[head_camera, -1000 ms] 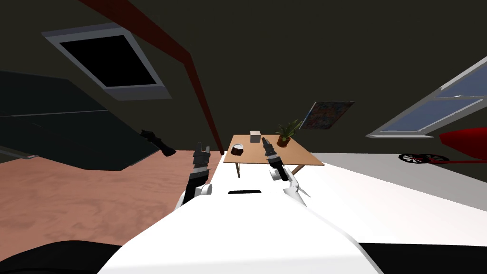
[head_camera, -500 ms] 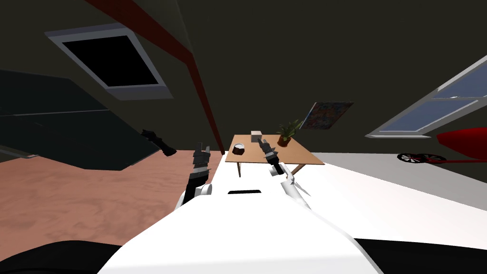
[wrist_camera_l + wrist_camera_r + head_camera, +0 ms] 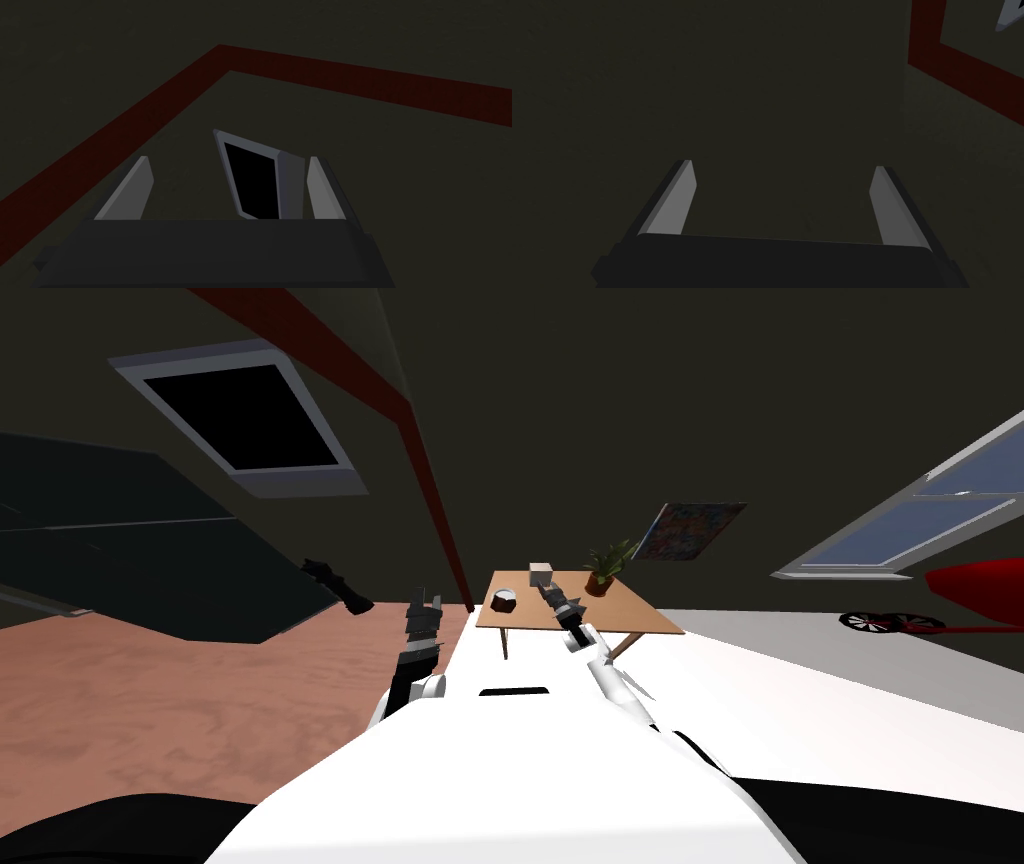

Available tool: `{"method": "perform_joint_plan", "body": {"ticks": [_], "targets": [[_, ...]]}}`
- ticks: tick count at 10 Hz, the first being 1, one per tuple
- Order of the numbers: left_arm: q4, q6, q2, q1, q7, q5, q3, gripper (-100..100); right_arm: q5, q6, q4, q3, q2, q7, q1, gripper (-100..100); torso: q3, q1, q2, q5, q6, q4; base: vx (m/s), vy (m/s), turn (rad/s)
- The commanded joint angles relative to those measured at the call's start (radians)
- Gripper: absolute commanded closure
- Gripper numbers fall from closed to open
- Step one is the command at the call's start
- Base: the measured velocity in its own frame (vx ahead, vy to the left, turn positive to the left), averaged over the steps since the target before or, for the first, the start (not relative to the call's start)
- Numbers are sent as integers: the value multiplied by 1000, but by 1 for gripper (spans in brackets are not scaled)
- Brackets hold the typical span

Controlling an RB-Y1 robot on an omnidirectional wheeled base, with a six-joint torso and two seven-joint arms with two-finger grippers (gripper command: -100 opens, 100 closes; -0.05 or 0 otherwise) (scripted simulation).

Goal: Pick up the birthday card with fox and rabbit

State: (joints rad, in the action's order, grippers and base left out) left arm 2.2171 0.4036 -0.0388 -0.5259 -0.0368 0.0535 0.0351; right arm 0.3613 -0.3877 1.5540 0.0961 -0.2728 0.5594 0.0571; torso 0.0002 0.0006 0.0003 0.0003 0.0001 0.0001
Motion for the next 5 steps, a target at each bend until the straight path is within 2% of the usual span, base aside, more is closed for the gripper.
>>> {"method": "perform_joint_plan", "body": {"ticks": [1, 2, 3, 4, 5], "targets": [[0, 0, 0, 0, 0, 0, 0, 0, 20, 8, -50, 0, -7, 14, 23, -100, 0, 0, 0, 0, 0, 0, -13, 8, 18], [0, 0, 0, 0, 0, 0, 0, 0, 20, 8, -58, 0, -7, 14, 23, -100, 0, 0, 0, 0, 0, 0, -6, 3, -2], [0, 0, 0, 0, 0, 0, 0, 0, 62, 26, -90, 4, -19, 39, 55, -100, 0, -1, 0, 0, 0, 0, -11, 3, 24], [0, 0, 0, 0, 0, 0, 0, 0, 62, 26, -117, 4, -19, 39, 55, -100, 0, -1, 0, 0, 0, 0, -11, 2, 27], [0, 0, 0, 0, 0, 0, 0, 0, 105, 44, -152, 8, -31, 62, 86, -100, 0, -1, 0, 0, 0, 0, -13, -3, 40]]}}
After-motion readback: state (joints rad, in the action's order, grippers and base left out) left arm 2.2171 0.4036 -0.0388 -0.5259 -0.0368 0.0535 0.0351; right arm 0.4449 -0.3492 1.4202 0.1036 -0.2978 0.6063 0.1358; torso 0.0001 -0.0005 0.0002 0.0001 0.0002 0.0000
